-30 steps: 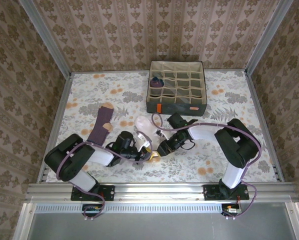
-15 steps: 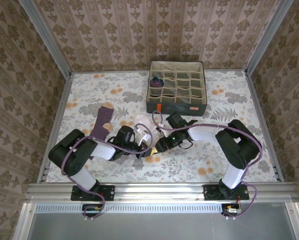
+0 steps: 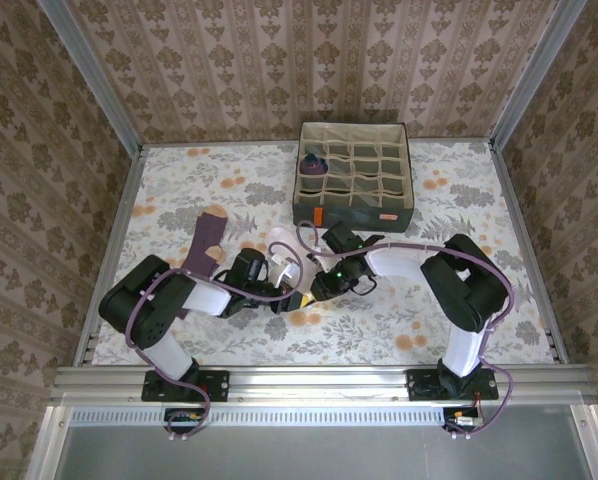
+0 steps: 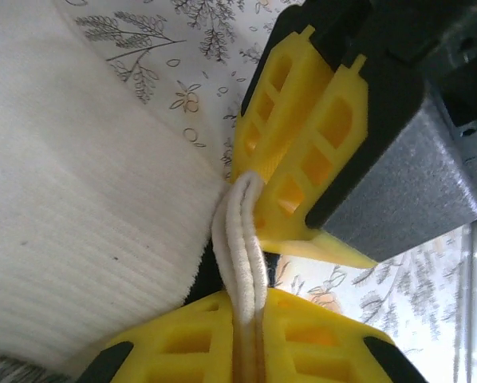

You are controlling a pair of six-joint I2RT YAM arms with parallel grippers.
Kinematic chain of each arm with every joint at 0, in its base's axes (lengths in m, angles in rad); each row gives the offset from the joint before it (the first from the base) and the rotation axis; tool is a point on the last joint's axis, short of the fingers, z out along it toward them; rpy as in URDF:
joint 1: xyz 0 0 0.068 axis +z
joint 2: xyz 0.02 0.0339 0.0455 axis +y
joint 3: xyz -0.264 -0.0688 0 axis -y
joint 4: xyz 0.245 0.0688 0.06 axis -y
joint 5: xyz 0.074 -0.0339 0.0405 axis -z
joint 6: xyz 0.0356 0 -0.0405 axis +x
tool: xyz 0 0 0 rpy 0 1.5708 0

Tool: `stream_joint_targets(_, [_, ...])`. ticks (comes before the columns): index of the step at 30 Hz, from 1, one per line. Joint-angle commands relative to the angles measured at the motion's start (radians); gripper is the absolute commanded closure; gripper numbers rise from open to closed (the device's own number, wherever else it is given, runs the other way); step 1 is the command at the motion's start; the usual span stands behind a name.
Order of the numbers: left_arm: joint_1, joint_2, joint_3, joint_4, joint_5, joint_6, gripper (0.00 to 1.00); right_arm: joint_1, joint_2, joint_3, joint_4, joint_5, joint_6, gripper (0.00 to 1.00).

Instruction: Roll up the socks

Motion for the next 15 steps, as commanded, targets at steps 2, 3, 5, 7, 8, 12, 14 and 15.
stream_joint_targets(2, [0.002, -0.135, 0.014, -0.272, -0.133, 0.172, 0.83, -0.003, 0.07, 0.014, -0.13, 0.084, 0.036, 0.85])
stream_joint_targets(3, [0.002, -0.175, 0.022, -0.31, -0.155, 0.212, 0.78, -0.003, 0.073, 0.016, -0.141, 0.083, 0.038, 0.84])
stream_joint_targets(5, [0.004, -0.251, 0.028, -0.368, -0.19, 0.28, 0.72, -0.003, 0.08, 0.016, -0.153, 0.084, 0.042, 0.84])
stream_joint_targets(7, [0.004, -0.334, 0.026, -0.405, -0.228, 0.348, 0.7, -0.003, 0.084, 0.019, -0.163, 0.086, 0.043, 0.83])
stream_joint_targets(8, [0.004, -0.381, 0.015, -0.399, -0.24, 0.371, 0.7, -0.003, 0.086, 0.022, -0.169, 0.086, 0.042, 0.83])
stream_joint_targets(12, [-0.055, -0.54, -0.053, -0.325, -0.281, 0.524, 0.76, -0.007, 0.095, 0.033, -0.189, 0.069, 0.036, 0.83])
stream_joint_targets(14, [-0.116, -0.584, -0.08, -0.29, -0.341, 0.609, 0.78, -0.01, 0.102, 0.041, -0.191, 0.06, 0.032, 0.83])
stream_joint_targets(15, [-0.151, -0.597, -0.091, -0.269, -0.382, 0.647, 0.81, -0.013, 0.103, 0.046, -0.204, 0.057, 0.029, 0.83])
